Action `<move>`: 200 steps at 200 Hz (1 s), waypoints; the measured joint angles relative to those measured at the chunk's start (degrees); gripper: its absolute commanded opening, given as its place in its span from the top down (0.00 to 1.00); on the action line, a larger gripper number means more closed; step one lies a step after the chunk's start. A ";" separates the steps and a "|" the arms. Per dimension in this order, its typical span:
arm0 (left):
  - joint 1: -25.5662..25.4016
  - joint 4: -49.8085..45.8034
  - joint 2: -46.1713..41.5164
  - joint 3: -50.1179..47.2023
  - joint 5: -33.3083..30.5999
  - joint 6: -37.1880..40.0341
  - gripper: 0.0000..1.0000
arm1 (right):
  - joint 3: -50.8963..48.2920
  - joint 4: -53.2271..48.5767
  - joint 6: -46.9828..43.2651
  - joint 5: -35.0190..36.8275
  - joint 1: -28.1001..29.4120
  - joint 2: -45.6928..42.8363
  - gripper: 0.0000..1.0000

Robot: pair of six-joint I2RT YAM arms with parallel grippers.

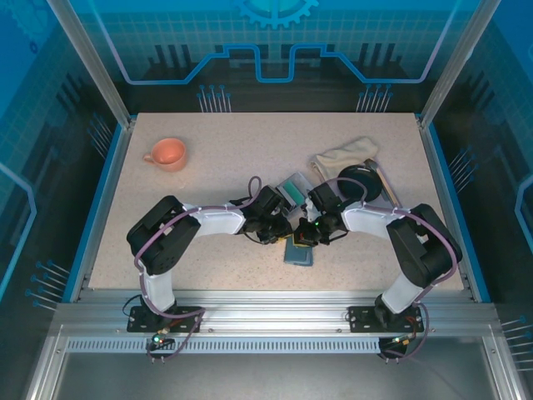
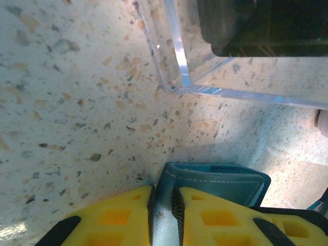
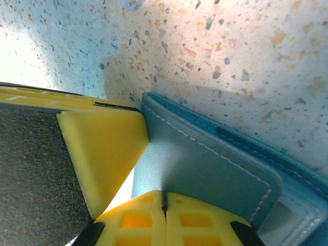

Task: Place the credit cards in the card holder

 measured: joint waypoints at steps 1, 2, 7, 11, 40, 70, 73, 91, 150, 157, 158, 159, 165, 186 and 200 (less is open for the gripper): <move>0.00 0.00 0.00 0.00 0.00 0.00 0.79 | 0.00 0.00 0.09 0.20 0.07 -0.07 1.00; 0.00 0.02 0.00 -0.02 0.00 0.00 0.79 | 0.00 0.00 0.15 0.28 0.11 -0.09 1.00; 0.00 0.09 0.00 -0.07 0.00 0.00 0.79 | 0.00 -0.09 0.74 1.09 0.48 -0.28 1.00; 0.02 0.11 0.00 -0.11 0.00 0.00 0.79 | 0.00 -0.15 1.18 1.73 0.81 -0.44 1.00; 0.15 -0.09 0.00 -0.15 0.04 0.04 0.79 | 0.00 -0.44 5.57 8.44 4.20 -1.70 1.00; 0.42 -0.52 0.00 -0.17 0.35 0.13 0.79 | 1.40 -2.49 9.73 15.47 7.76 -1.95 1.00; 0.44 -0.59 0.00 -0.17 0.44 0.17 0.79 | 1.51 -2.67 10.12 16.31 8.15 -2.10 1.00; 0.48 -0.61 0.00 -0.17 0.66 0.33 0.79 | 1.16 -2.75 11.76 20.13 9.81 -3.39 1.00; 0.50 0.02 -0.02 -0.17 1.73 0.63 0.79 | 1.01 -1.92 6.21 17.20 7.76 -5.46 0.82; 0.57 0.02 -0.04 -0.17 1.70 0.63 0.79 | 1.79 -3.08 5.31 16.98 7.45 -5.09 0.79; 0.61 0.02 -0.04 -0.17 1.70 0.61 0.79 | 1.88 -3.15 5.22 16.94 7.43 -5.05 0.78; 0.63 0.04 -0.04 -0.17 1.70 0.59 0.79 | 2.03 -3.41 5.25 16.85 7.37 -5.03 0.77; 0.70 0.07 -0.11 -0.17 1.73 0.55 0.79 | 2.58 -4.39 4.55 16.70 7.10 -4.94 0.74; 0.74 0.13 -0.39 -0.17 1.73 0.50 0.78 | 3.43 -6.75 2.73 16.11 6.38 -5.16 0.66; 0.74 0.24 -0.50 -0.17 2.03 0.50 0.78 | 3.45 -7.80 1.95 15.98 6.10 -5.92 0.64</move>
